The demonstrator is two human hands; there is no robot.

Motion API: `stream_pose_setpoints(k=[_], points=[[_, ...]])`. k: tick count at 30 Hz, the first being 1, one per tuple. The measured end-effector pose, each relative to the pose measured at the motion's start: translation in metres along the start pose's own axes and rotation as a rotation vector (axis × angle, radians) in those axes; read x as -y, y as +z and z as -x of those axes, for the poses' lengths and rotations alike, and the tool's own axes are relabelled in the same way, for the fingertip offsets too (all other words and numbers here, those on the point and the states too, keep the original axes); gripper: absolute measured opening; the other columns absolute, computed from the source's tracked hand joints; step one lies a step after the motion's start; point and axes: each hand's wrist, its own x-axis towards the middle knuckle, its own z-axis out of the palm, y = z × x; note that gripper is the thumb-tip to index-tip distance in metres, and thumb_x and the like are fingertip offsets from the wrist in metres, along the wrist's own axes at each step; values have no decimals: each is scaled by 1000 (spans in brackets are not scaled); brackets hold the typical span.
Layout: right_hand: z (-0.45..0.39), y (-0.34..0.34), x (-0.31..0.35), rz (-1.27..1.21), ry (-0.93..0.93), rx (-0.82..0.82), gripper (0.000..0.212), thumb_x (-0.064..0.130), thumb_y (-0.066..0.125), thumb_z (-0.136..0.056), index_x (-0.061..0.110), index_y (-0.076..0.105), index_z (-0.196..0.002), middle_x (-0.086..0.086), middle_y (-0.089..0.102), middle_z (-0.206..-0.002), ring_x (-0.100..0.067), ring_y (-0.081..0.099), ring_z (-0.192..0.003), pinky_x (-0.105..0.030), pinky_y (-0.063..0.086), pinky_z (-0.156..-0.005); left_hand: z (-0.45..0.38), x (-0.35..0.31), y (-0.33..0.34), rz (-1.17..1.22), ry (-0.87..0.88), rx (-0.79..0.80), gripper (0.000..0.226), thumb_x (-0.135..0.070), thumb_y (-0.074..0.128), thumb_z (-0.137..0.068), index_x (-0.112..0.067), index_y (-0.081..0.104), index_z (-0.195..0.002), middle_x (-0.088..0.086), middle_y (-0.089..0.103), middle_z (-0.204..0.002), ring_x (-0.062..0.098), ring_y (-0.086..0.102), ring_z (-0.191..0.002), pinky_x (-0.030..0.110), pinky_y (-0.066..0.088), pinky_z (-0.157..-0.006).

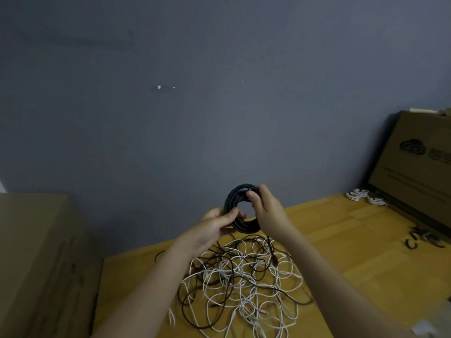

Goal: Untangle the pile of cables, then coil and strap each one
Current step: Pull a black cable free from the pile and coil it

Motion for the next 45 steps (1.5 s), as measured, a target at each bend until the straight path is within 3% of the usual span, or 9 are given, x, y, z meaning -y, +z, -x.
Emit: stream_pose_setpoints(k=[5, 9, 15, 21, 27, 31, 34, 38, 45], points=[[0, -4, 6, 226, -128, 246, 27, 38, 40, -100, 12, 47, -99, -5, 63, -88, -18, 59, -79, -37, 44, -68, 1, -26, -4, -312, -112, 70, 59, -67, 40, -78, -18, 61, -103, 7, 71, -83, 18, 68, -82, 30, 55, -75], [-2, -3, 14, -26, -88, 247, 26, 38, 42, -99, 17, 47, -114, 9, 58, -87, 5, 55, -74, -14, 42, -64, -5, -30, -3, -598, 101, -60, 59, -64, 29, -85, -14, 60, -80, -1, 67, -61, 10, 64, -65, 24, 48, -73], [-6, 8, 8, -315, 60, 89, 28, 37, 39, -100, 20, 48, -121, 1, 60, -97, -10, 58, -86, -19, 48, -72, -20, -22, -4, -590, 260, -409, 52, -47, 30, -100, -16, 58, -68, -5, 64, -52, -1, 58, -50, 6, 40, -51], [-5, 23, 10, -576, 273, 6, 31, 43, 33, -101, 23, 50, -118, -2, 59, -108, -15, 61, -99, -26, 58, -69, -33, -14, 11, -380, 352, -686, 53, -45, 27, -102, -14, 56, -70, -13, 65, -54, -3, 56, -50, 7, 38, -51], [-7, 25, 15, -390, 164, -257, 26, 33, 28, -104, 17, 47, -98, 8, 48, -80, 10, 50, -65, -10, 38, -60, -25, 4, 37, -215, 270, -587, 37, -62, 26, -92, -38, 53, -84, -14, 61, -83, -15, 57, -71, 15, 40, -68], [-6, 15, 15, -323, 83, -267, 17, 29, 36, -103, 19, 49, -106, 16, 55, -94, 23, 50, -79, 1, 37, -62, -17, 7, 34, 23, 217, -326, 48, -63, 41, -81, -20, 60, -89, 2, 70, -88, 21, 68, -94, 39, 53, -89], [-1, -2, 11, -216, 19, -223, 16, 29, 38, -103, 20, 51, -108, 19, 55, -96, 19, 51, -86, 1, 36, -69, -8, -4, 25, 69, 189, -153, 40, -50, 54, -81, -14, 69, -88, 9, 74, -93, 23, 70, -93, 32, 56, -81], [12, -18, 6, -55, -83, -29, 18, 30, 40, -101, 20, 53, -107, 12, 59, -95, 7, 55, -88, -7, 41, -72, -1, -22, 20, -150, 133, -71, 52, -67, 45, -78, -26, 63, -104, 1, 74, -92, 21, 72, -85, 27, 58, -69], [40, -12, -9, -177, 7, -111, 15, 21, 45, -101, 16, 56, -110, 13, 62, -99, 10, 57, -88, -7, 42, -74, -16, -4, 48, -514, 229, -182, 49, -50, 39, -97, -16, 57, -68, 0, 61, -53, 21, 64, -61, 46, 52, -81]])
